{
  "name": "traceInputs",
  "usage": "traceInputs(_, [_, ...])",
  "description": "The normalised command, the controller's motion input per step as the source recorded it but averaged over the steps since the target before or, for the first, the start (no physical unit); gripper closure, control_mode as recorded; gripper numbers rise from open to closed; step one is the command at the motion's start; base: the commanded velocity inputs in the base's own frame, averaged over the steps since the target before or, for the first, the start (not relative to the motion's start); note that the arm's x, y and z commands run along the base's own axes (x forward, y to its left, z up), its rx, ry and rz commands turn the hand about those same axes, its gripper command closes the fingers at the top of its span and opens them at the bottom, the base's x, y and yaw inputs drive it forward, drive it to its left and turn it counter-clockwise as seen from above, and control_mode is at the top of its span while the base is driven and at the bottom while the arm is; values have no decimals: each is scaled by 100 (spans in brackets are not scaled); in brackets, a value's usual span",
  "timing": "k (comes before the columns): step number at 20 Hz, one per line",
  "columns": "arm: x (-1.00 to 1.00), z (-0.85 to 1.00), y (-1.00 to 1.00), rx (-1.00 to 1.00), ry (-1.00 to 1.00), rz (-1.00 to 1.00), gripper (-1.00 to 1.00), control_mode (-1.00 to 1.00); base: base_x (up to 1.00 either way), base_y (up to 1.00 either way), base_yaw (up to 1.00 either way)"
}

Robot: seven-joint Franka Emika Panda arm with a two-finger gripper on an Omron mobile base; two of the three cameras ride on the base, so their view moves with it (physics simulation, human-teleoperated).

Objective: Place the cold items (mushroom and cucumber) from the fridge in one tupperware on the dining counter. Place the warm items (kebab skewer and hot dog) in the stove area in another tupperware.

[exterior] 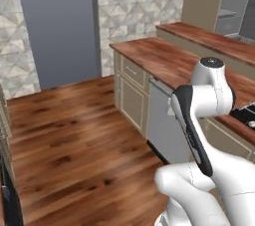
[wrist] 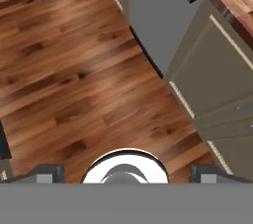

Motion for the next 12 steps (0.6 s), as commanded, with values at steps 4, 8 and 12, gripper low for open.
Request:
traceInputs(4, [0, 0, 0, 0, 0, 0, -100, 100, 100, 27, -34])
traceInputs(8, [0, 0, 0, 0, 0, 0, -100, 100, 98, 20, -49])
traceInputs(12, [0, 0, 0, 0, 0, 0, -100, 100, 73, 14, -65])
